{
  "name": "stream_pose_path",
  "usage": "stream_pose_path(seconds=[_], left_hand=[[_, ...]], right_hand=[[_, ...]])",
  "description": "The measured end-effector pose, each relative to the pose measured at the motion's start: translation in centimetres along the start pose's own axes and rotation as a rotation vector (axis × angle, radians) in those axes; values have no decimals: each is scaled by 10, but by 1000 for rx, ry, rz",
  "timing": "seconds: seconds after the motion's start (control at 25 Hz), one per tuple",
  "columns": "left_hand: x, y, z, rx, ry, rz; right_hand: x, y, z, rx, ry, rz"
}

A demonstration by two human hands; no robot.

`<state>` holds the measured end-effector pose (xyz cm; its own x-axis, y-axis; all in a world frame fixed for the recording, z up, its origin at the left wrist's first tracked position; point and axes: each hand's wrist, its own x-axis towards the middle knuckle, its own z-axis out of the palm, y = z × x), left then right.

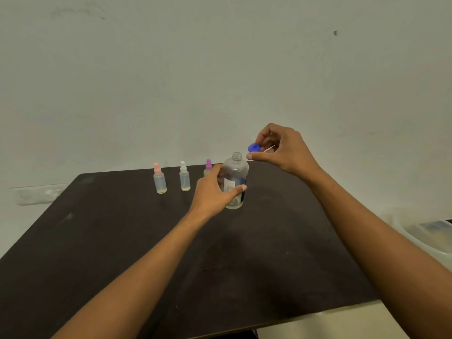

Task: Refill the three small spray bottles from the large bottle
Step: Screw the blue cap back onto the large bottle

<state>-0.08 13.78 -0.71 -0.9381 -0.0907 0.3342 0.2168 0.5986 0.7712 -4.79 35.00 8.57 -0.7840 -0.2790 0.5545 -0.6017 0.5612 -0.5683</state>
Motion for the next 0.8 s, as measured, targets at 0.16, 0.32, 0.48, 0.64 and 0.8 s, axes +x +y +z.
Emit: stream_pose_path(seconds=[0.16, 0.32, 0.48, 0.64, 0.8], left_hand=[[-16, 2, -16, -17, 18, -2], [-25, 6, -23, -11, 25, 16], [-29, 7, -25, 0, 17, 34], [-33, 6, -27, 13, 15, 43], [-35, 4, -28, 25, 6, 44]], right_hand=[[4, -24, -5, -36, -112, -85], [6, -42, -6, -58, -233, -115], [8, -57, -4, -144, -313, -169], [10, -74, -10, -259, -469, -274], [16, -84, -12, -399, -567, -360]])
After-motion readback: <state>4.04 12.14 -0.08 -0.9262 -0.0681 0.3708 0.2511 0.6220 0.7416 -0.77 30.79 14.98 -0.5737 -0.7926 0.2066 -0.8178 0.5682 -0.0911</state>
